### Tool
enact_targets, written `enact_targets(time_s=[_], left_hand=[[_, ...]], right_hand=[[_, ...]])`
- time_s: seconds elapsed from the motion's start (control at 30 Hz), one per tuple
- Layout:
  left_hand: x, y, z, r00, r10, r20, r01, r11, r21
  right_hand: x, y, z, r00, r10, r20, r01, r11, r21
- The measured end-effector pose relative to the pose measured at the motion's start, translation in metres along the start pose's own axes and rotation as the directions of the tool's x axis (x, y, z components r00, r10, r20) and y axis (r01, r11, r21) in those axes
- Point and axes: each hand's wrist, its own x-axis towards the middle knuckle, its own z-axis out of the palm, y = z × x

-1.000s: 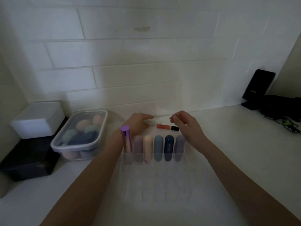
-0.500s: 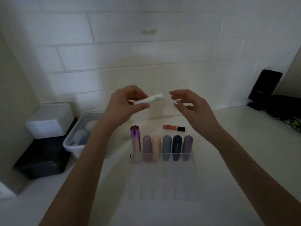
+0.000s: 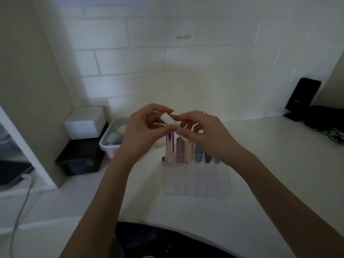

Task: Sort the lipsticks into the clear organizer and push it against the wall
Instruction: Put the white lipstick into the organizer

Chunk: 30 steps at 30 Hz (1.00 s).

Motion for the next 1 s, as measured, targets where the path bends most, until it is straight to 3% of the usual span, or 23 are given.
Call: enact_targets(time_s=[0.1,0.27,0.47,0.57,0.77,1.0], left_hand=[[-0.01,0.001,-0.004,0.998,-0.064,-0.022,0.065,0.995,0.07],[-0.015,-0.003,-0.01,0.996,-0.082,-0.018,0.084,0.965,0.248],[-0.016,-0.002,-0.008,0.999,-0.044,0.027,0.033,0.945,0.325],[-0.02,-0.004,-0.008,0.999,-0.051,0.018,0.043,0.95,0.308],[-0.019,-0.008,-0.004,0.997,-0.074,0.011,0.069,0.963,0.261],[-0.024,-0.01,0.001,0.999,-0.013,-0.039,0.021,0.974,0.226]], right_hand=[[-0.005,-0.005,0.01,1.0,0.009,-0.013,-0.007,0.994,0.106],[-0.006,-0.005,0.02,0.993,-0.08,0.092,0.081,0.997,-0.009],[0.0,-0.009,0.029,0.993,-0.035,-0.109,0.034,0.999,-0.01],[-0.003,-0.006,0.033,0.991,-0.088,-0.1,0.086,0.996,-0.022],[-0.01,0.003,0.035,0.963,-0.218,-0.159,0.184,0.962,-0.203],[-0.012,0.005,0.031,0.972,-0.217,-0.089,0.194,0.958,-0.212]])
